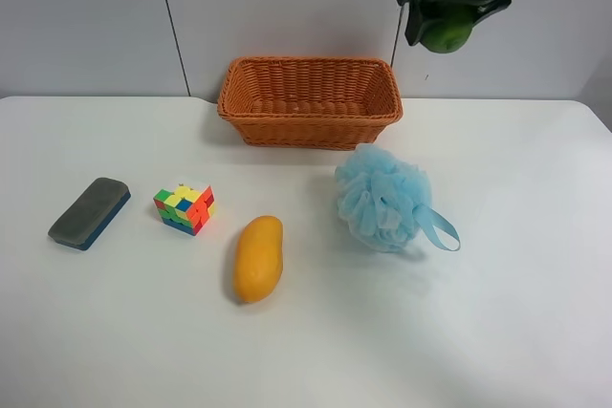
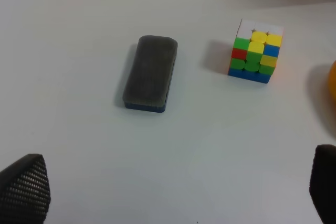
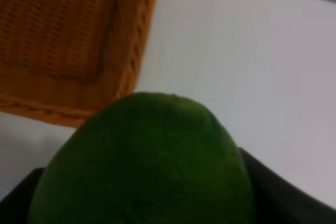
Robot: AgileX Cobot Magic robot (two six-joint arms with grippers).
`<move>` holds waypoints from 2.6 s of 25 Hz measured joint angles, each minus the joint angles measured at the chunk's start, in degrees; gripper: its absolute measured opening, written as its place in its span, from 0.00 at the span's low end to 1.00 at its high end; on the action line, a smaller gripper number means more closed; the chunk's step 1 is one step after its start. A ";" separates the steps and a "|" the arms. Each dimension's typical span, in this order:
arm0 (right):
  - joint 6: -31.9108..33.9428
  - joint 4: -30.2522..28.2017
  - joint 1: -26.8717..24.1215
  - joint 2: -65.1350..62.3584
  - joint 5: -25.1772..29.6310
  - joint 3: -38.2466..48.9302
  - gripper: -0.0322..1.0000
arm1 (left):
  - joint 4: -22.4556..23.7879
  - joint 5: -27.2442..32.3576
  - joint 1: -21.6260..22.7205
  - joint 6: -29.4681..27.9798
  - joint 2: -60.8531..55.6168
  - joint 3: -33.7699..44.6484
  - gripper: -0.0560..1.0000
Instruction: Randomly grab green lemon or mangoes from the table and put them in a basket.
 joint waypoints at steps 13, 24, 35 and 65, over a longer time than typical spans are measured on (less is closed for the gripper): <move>0.07 -0.07 4.61 17.03 -14.74 -9.22 0.65 | 0.00 0.00 0.00 0.00 0.00 0.00 0.99; 0.07 -0.12 5.93 24.96 -22.30 -9.28 0.65 | 0.00 0.00 0.00 0.00 0.00 0.00 0.99; 0.19 -0.11 5.93 26.13 -23.66 -9.28 0.65 | 0.00 0.00 0.00 0.00 0.00 0.00 0.99; -1.57 -1.46 5.93 3.09 9.22 -9.46 0.99 | 0.00 0.00 0.00 0.00 0.00 0.00 0.99</move>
